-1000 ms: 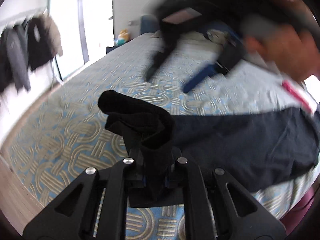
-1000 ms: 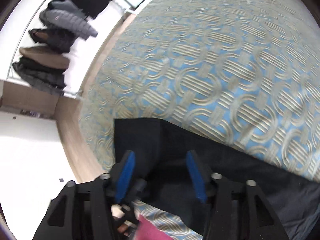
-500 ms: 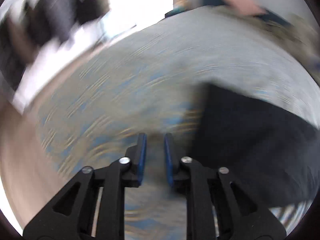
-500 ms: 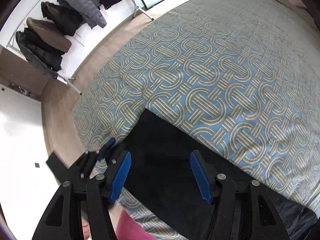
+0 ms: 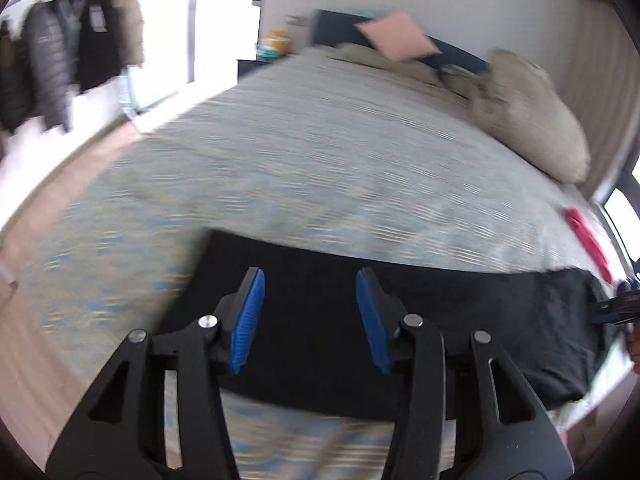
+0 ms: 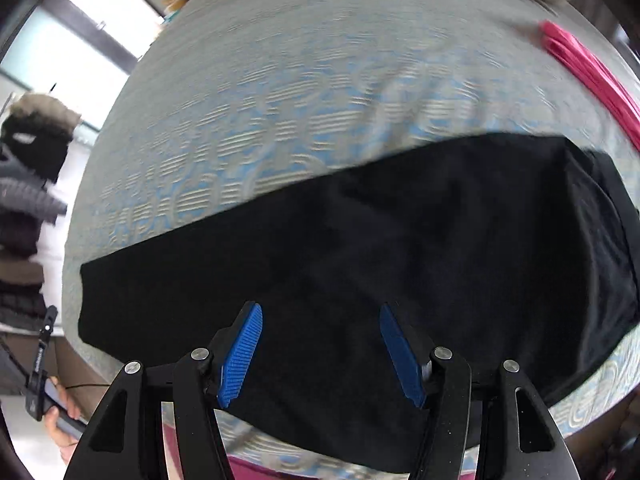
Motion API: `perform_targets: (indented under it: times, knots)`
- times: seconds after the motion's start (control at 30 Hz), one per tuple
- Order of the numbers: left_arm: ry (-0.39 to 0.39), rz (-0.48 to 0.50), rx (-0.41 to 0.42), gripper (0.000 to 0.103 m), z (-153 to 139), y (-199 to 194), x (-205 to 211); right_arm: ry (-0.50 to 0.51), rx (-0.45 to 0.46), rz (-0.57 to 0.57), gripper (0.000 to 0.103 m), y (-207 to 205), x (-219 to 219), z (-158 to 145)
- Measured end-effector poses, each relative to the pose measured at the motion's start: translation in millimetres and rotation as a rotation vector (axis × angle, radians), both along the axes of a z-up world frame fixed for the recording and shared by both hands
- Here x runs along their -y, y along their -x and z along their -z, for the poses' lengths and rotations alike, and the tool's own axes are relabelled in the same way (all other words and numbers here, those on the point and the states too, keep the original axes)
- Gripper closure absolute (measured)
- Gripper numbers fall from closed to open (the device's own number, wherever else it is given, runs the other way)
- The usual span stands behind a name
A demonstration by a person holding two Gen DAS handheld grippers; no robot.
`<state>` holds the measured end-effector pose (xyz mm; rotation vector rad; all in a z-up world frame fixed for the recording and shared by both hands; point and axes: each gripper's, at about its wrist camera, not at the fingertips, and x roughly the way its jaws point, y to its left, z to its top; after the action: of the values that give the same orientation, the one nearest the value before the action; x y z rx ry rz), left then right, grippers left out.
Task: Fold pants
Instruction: 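Lay the trousers flat and open both tools, then grasp the trouser edge with the left tool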
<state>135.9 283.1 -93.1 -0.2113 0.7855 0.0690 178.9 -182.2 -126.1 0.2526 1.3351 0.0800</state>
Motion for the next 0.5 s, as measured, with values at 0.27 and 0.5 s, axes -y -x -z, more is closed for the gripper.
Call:
perform_targets:
  times: [0.27,0.5]
  knots:
    - [0.047,0.267,-0.319,0.053,72.3,-67.7,172.2,-0.103,0.047,0.318,0.041,79.9,213.8,49.1]
    - [-0.055,0.395,-0.281,0.053,26.4,-82.8,276.5,-0.138,0.173,0.413,0.04,100.5,294.3,12.1]
